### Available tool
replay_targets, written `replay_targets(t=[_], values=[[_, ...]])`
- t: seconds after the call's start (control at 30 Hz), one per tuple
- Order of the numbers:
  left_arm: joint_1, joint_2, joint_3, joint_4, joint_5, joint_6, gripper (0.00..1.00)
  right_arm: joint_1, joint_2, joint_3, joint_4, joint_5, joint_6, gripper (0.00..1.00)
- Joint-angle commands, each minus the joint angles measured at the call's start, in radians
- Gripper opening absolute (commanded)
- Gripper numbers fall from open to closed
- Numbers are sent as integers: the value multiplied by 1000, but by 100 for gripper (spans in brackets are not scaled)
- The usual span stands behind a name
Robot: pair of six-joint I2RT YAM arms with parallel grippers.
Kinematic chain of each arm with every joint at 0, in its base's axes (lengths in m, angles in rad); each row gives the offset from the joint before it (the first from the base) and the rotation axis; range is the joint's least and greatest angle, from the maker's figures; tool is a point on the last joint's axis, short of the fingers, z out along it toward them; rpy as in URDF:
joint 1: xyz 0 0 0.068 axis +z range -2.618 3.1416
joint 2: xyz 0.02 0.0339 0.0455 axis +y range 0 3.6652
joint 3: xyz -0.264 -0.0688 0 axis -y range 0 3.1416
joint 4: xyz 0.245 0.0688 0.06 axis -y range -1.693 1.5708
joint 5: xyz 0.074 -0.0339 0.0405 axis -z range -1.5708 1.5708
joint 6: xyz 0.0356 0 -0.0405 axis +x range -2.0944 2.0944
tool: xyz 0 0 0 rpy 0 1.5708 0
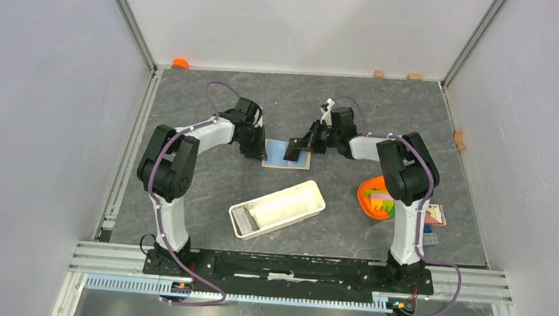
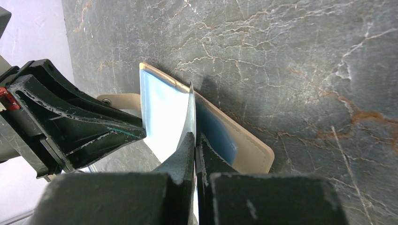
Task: Put the credit cards into the card holder
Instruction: Insert the credit card into the card holder.
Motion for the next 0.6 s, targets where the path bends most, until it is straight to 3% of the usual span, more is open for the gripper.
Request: replay_targets(t=[0.0, 0.57], values=[[1, 20, 28, -8, 14, 30, 28, 26, 16, 15, -17, 58, -21, 0], [2, 22, 29, -8, 17, 28, 28, 46, 9, -62, -61, 10, -50, 0]])
